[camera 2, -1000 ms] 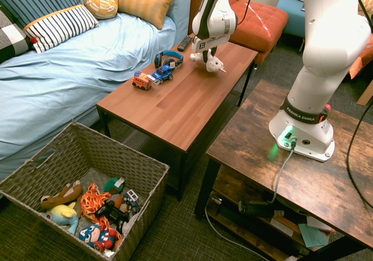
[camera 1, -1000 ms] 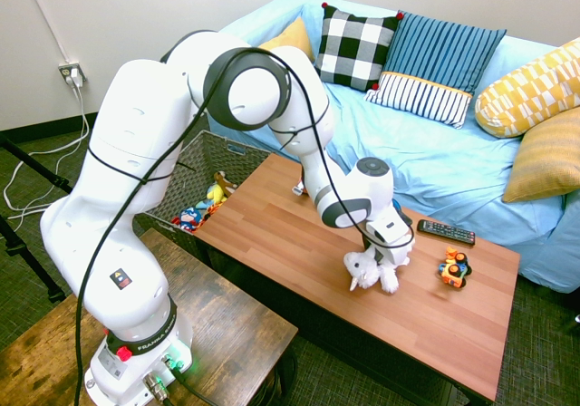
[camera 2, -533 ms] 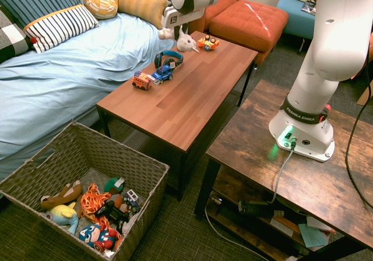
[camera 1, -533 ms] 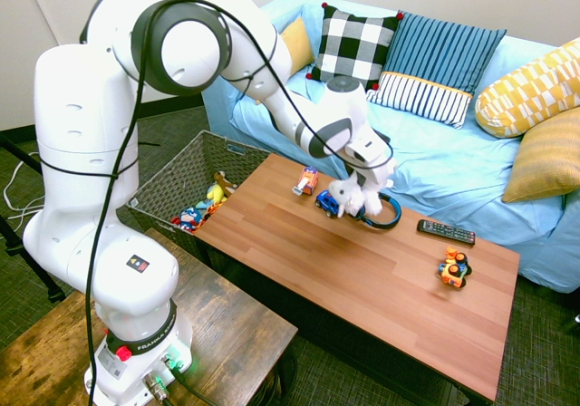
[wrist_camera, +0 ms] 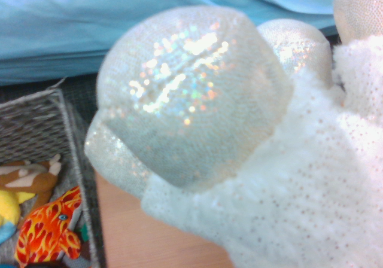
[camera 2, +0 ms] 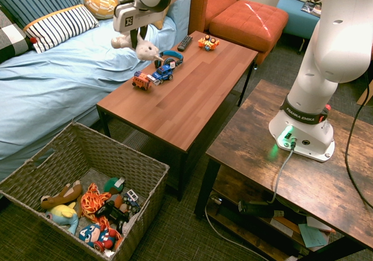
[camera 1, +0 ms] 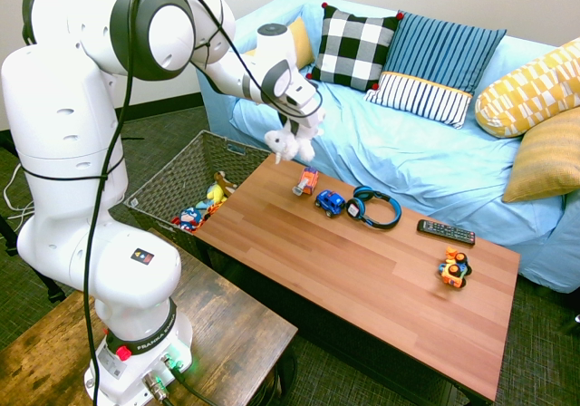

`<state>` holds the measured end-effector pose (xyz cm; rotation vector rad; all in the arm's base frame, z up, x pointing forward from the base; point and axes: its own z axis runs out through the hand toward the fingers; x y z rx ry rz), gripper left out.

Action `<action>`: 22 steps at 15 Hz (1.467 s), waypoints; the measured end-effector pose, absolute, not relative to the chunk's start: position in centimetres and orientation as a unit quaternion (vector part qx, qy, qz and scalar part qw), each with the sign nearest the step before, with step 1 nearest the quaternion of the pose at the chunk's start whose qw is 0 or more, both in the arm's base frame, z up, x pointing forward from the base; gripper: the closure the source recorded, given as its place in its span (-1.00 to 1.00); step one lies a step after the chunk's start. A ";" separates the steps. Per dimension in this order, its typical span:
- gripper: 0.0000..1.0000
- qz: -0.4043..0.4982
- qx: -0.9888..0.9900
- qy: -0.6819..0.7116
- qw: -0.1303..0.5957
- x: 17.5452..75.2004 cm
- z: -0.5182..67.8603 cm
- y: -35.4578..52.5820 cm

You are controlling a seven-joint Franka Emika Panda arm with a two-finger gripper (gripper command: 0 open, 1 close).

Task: Put the stuffed toy in the basket

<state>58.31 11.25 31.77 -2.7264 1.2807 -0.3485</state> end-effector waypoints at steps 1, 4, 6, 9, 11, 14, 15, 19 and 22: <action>1.00 -0.116 -0.901 0.416 0.045 58.0 31.4 12.9; 1.00 -0.123 -0.903 0.411 0.040 58.3 31.1 15.2; 1.00 -0.135 -0.907 0.396 0.046 59.1 30.9 20.1; 1.00 -0.130 -0.916 0.374 0.065 60.2 29.7 28.5; 1.00 -0.122 -0.922 0.360 0.068 60.4 27.8 33.3; 1.00 -0.104 -0.932 0.343 0.060 59.5 23.6 38.8; 1.00 -0.096 -0.934 0.340 0.055 59.2 21.7 39.9; -1.00 -0.071 -0.936 0.342 0.044 59.4 15.7 41.8; -1.00 -0.060 -0.939 0.335 0.041 59.5 14.6 43.0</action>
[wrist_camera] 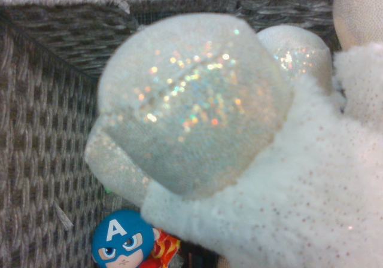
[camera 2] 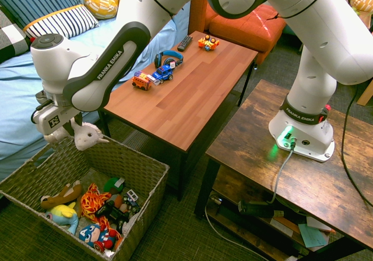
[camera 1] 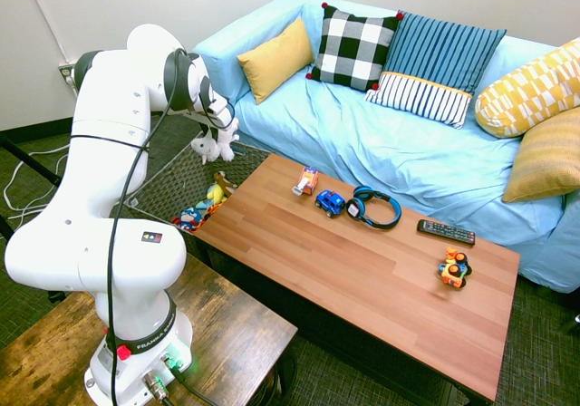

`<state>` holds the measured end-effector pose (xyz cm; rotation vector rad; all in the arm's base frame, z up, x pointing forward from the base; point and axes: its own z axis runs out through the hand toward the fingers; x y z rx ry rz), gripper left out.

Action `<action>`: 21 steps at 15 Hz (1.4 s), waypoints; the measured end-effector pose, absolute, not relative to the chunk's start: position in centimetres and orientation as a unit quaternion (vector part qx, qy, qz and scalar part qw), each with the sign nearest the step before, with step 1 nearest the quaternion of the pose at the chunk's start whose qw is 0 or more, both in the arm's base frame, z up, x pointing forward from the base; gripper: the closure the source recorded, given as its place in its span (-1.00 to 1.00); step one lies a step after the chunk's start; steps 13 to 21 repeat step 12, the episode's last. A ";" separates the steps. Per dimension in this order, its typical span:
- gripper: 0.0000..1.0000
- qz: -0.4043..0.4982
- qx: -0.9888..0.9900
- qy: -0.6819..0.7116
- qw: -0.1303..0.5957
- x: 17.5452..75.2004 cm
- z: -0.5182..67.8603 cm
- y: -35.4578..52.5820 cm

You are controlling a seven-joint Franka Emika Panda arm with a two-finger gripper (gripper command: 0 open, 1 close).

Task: Put the stuffed toy in the basket

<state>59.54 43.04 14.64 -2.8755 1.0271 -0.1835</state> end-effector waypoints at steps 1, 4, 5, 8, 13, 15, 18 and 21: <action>-1.00 -0.058 -0.939 0.335 0.042 59.7 14.5 43.2; -1.00 -0.057 -0.940 0.333 0.043 59.9 14.3 43.4; -1.00 -0.057 -0.940 0.333 0.044 59.9 14.2 43.4; -1.00 -0.056 -0.939 0.336 0.045 60.1 14.2 43.2; -1.00 -0.054 -0.938 0.338 0.047 60.3 14.3 43.0; -1.00 -0.054 -0.938 0.338 0.047 60.3 14.3 43.0; -1.00 -0.054 -0.938 0.338 0.047 60.3 14.3 43.0; -1.00 -0.054 -0.938 0.338 0.047 60.3 14.3 43.0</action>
